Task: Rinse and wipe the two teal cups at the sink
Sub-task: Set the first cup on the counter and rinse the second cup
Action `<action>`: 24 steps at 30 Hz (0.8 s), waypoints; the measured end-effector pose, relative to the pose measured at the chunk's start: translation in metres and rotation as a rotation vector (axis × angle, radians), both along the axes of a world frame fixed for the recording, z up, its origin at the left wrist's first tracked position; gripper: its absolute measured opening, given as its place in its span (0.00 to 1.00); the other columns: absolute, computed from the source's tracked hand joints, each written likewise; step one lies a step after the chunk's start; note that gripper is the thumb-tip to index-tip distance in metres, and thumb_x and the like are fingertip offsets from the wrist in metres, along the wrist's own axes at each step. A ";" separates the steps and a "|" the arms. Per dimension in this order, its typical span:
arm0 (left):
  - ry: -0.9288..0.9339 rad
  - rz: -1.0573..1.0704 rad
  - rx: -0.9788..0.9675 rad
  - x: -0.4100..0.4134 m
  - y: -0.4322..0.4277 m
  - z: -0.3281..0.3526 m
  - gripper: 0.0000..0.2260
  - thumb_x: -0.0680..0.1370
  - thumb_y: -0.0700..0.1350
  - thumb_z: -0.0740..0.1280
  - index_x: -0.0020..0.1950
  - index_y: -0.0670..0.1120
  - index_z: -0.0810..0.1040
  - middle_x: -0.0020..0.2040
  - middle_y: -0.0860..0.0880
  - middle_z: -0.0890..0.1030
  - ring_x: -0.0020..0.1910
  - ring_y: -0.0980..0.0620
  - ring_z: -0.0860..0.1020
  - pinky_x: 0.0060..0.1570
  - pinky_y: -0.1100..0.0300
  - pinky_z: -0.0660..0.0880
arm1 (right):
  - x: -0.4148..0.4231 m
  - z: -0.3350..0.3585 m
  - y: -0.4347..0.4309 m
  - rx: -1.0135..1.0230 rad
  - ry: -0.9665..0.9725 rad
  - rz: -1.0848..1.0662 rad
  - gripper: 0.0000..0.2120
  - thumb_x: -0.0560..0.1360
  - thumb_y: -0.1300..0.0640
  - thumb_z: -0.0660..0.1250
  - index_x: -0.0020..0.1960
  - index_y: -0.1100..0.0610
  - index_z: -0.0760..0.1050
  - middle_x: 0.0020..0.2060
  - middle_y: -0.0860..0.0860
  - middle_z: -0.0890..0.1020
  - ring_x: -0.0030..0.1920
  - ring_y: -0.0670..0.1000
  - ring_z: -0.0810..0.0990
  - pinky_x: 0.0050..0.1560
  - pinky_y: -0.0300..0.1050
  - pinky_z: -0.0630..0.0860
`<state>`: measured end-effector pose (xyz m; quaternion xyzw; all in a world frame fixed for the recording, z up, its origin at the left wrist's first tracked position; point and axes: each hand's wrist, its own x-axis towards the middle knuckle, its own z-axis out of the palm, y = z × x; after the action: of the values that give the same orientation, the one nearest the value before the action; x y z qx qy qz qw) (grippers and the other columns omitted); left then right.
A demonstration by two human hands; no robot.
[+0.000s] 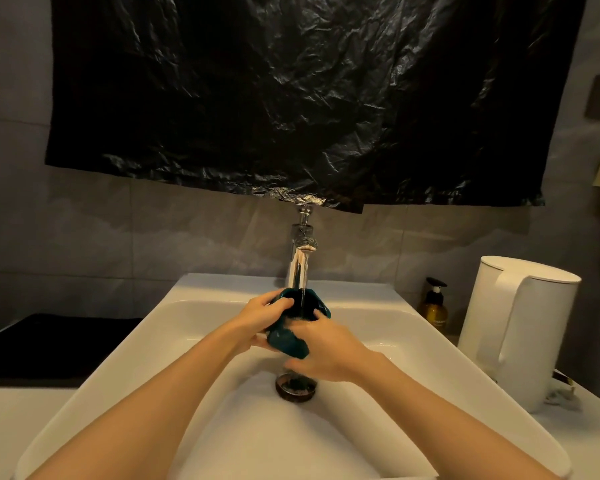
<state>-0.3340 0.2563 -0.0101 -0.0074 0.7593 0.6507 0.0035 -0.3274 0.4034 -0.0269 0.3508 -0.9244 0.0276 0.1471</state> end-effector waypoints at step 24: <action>0.150 0.147 0.078 -0.008 -0.001 0.006 0.17 0.79 0.42 0.62 0.68 0.51 0.73 0.63 0.46 0.75 0.58 0.48 0.74 0.56 0.53 0.76 | -0.001 0.004 -0.009 -0.101 0.174 -0.084 0.13 0.75 0.57 0.66 0.59 0.55 0.79 0.52 0.54 0.83 0.53 0.55 0.79 0.57 0.45 0.73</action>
<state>-0.3423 0.2554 -0.0043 -0.0140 0.7288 0.6772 -0.1008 -0.3284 0.3941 -0.0230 0.3048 -0.9195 0.0372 0.2455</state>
